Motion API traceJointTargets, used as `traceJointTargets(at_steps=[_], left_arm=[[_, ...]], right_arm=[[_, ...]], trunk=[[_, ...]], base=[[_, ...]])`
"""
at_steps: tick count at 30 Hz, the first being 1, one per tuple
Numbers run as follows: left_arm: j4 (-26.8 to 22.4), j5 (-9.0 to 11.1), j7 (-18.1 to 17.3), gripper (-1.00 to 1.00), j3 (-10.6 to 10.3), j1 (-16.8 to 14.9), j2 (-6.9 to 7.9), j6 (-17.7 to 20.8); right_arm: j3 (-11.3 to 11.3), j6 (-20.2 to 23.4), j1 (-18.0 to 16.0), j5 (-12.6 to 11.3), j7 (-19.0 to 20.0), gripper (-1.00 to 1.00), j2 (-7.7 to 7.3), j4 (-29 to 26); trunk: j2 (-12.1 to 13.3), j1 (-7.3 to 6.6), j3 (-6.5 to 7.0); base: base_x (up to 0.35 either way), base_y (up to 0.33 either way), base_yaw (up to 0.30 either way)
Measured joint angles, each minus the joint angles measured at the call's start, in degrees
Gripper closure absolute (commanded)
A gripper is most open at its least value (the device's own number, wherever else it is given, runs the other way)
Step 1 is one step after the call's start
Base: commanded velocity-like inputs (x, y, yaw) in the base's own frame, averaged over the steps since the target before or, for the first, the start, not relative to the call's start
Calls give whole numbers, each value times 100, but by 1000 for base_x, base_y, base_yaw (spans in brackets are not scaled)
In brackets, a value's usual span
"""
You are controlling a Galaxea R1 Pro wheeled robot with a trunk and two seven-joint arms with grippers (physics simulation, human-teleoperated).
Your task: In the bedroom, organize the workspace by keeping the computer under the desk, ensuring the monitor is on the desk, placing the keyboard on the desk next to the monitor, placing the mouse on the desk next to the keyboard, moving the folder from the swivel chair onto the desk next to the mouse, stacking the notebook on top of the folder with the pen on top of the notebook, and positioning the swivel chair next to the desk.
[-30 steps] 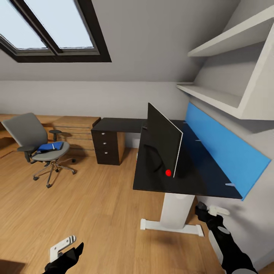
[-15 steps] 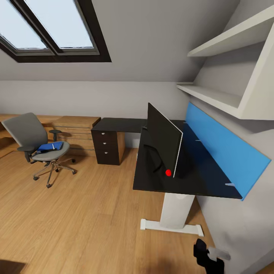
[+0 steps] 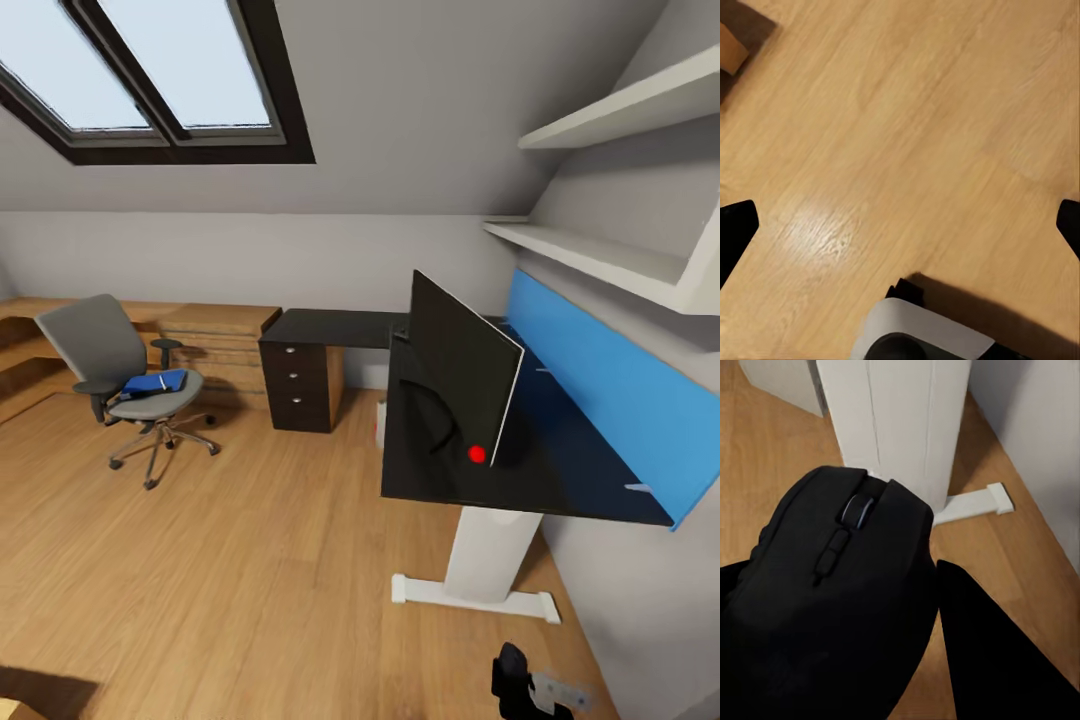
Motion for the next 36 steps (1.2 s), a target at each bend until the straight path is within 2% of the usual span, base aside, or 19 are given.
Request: traceJointTargets(at_steps=[2, 7, 10, 17, 27, 36], left_arm=[[44, -31, 0, -100, -4, 0, -6, 0], [120, -259, 1, -100, -6, 0, -22, -7], [131, -311, -5, -100, -9, -1, -26, -5], [143, -336, -8, -100, -79, -1, -31, 6], [146, -338, -8, -100, -95, -1, -28, 11], [147, -344, 1, -100, -97, -1, -26, 9]], right_arm=[[-1, -28, -1, -5, -4, 100, 1, 30], [-10, -43, -1, -17, -11, 100, 11, 63], [-2, -46, -1, -17, -11, 100, 47, 142], [-24, -63, -1, -34, -9, 100, 136, 275], [-27, -87, -1, -29, -9, 100, 153, 286], [-30, -366, -2, -8, -9, 100, 155, 320]], trunk=[[0, 0, 0], [0, -1, -7], [0, -1, -15], [0, -1, -35], [-1, -3, -25], [0, 0, 51]], base=[[-25, 321, 259], [-7, 329, 268], [-1, 331, 271], [26, 330, 227], [194, 288, 26], [50, 67, 0]])
